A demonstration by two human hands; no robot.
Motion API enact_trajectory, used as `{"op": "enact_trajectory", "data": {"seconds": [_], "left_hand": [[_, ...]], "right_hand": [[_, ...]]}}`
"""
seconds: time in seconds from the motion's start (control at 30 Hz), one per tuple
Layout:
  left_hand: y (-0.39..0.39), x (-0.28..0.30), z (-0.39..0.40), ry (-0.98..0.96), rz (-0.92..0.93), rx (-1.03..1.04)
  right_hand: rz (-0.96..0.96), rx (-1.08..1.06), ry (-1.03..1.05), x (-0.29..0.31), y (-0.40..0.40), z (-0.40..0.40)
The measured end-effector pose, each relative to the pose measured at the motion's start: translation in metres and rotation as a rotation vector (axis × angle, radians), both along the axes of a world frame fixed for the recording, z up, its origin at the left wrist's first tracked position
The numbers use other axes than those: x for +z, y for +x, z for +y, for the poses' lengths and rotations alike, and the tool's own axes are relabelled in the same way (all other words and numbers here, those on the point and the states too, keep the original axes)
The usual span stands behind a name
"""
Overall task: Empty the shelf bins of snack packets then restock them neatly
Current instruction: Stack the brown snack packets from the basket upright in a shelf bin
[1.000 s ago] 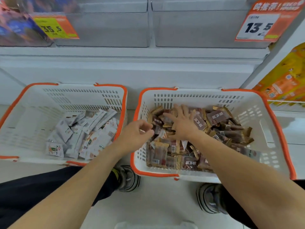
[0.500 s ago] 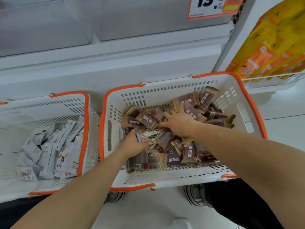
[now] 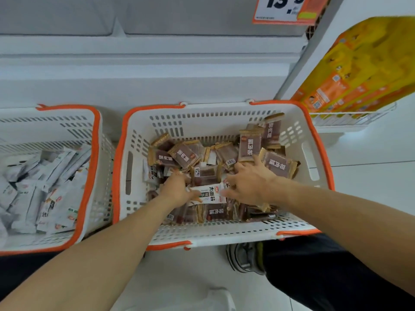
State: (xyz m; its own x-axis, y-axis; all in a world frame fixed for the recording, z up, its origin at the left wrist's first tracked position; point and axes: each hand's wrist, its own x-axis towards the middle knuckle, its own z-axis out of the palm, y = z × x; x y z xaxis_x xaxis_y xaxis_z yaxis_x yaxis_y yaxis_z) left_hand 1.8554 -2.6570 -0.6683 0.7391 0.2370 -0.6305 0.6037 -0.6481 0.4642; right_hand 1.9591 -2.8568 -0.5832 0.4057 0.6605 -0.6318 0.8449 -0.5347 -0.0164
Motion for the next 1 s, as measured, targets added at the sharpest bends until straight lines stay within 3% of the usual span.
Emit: {"op": "enact_trajectory", "data": {"seconds": [0.27,0.47,0.6,0.87,1.0], "left_hand": [[-0.017,-0.011,0.014,-0.061,-0.084,0.015],[-0.012,-0.014,0.014,0.025,-0.047,-0.008],[-0.003,-0.011,0.005,0.048,-0.037,0.076],[-0.01,0.016,0.031,-0.093,-0.121,0.291],[-0.014,0.029,0.049,0.011,-0.139,0.362]], "right_hand": [[-0.139,0.028,0.328,-0.021,0.013,0.045],[-0.244,0.02,0.195,-0.034,0.04,0.054],[-0.11,-0.207,0.1,-0.038,0.045,0.046],[-0.147,-0.305,0.751,-0.039,0.033,0.068],[0.024,-0.229,0.55,-0.056,0.038,0.104]]}}
